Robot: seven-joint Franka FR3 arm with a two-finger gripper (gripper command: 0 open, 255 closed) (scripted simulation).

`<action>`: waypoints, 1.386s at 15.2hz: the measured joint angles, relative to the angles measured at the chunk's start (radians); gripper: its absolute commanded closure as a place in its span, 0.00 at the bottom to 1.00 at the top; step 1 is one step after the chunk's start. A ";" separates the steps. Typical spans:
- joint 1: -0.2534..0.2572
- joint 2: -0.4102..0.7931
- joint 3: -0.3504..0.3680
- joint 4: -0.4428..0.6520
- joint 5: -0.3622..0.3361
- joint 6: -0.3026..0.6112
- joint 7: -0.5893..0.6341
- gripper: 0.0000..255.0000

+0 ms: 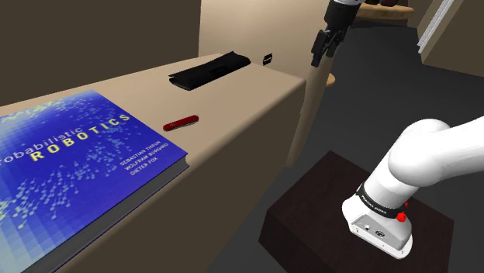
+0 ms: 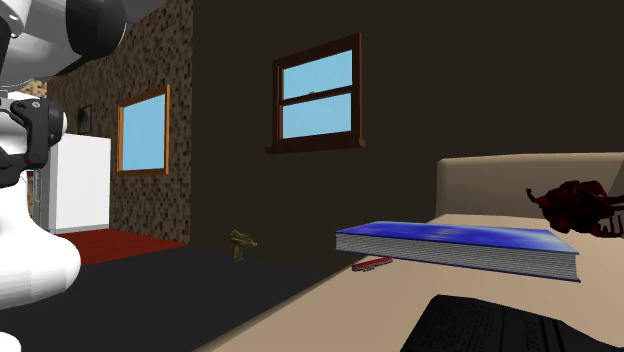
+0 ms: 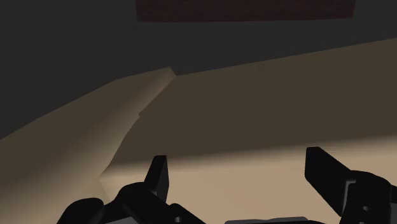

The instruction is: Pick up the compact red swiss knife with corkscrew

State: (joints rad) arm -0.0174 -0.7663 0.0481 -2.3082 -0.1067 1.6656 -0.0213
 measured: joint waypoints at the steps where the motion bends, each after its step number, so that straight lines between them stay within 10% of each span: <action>1: 0.000 0.000 0.000 0.000 0.000 0.000 0.000 0.00; 21: 0.216 0.498 0.186 0.354 0.006 0.138 -0.250 0.00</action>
State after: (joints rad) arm 0.1987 -0.2681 0.2338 -1.9546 -0.1009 1.8034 -0.2713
